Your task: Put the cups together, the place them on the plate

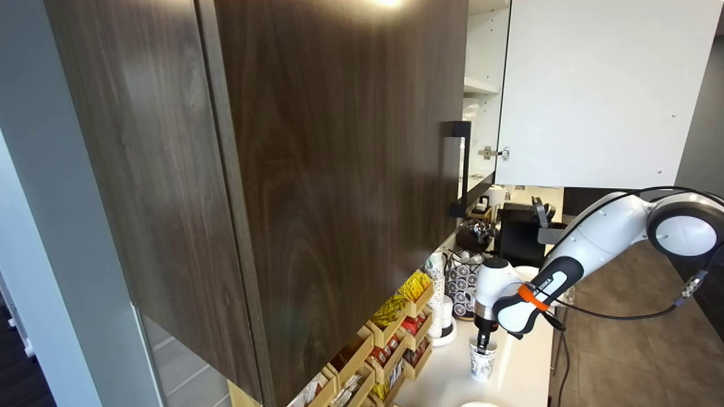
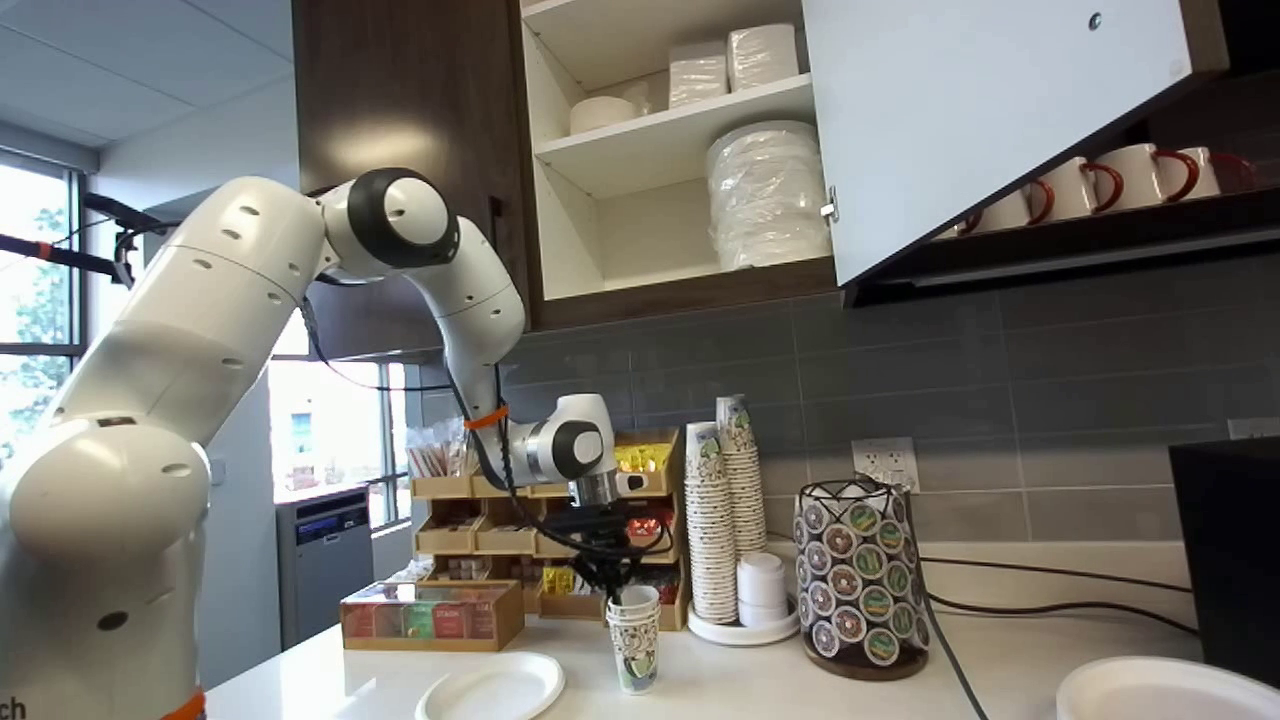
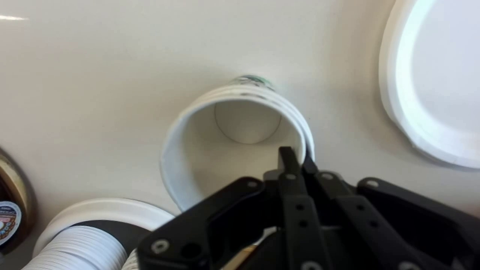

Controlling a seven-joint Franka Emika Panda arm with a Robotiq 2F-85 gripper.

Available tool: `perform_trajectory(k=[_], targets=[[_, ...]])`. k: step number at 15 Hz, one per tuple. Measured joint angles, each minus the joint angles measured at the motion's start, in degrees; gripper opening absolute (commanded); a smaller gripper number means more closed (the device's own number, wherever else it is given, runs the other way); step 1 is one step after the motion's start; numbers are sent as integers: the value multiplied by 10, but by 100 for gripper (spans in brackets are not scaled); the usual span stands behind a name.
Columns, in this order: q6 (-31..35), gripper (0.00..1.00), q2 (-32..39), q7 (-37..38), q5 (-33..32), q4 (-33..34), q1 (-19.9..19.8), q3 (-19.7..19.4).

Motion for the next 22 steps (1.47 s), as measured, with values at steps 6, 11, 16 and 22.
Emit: perform_trajectory(k=[6, 11, 16, 22], targets=[[0, 3, 0, 7, -2, 1, 4, -4], [0, 3, -1, 8, -2, 1, 3, -5], [0, 3, -20, 8, -2, 0, 1, -5], [-2, 3, -80, 6, 1, -31, 4, 20]])
